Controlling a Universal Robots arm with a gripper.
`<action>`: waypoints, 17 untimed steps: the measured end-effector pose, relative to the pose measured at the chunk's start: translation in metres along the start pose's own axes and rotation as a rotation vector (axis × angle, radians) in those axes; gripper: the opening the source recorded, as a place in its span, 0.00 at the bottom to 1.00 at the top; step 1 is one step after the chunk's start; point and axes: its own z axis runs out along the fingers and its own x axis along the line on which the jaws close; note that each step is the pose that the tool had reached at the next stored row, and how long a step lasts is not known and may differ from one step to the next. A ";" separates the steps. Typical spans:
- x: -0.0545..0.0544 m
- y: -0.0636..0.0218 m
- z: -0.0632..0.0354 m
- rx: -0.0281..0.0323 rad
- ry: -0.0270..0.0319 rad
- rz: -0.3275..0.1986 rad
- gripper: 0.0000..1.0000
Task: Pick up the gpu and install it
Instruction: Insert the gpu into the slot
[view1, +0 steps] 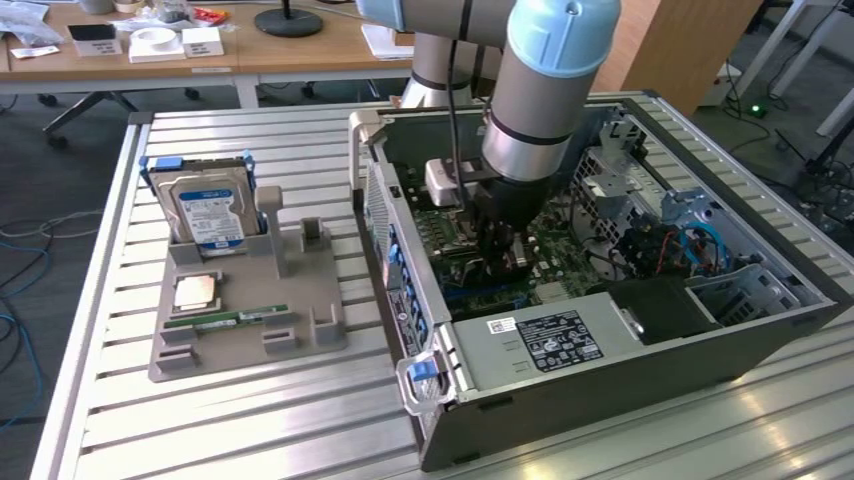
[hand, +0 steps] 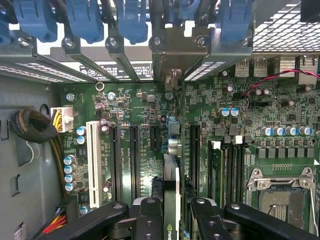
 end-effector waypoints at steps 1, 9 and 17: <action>0.000 0.0003 0.0000 0.0003 -0.0003 0.000 0.26; 0.000 0.0006 0.0002 0.0001 0.0001 -0.001 0.26; 0.000 0.0008 0.0003 0.0003 -0.0001 -0.001 0.26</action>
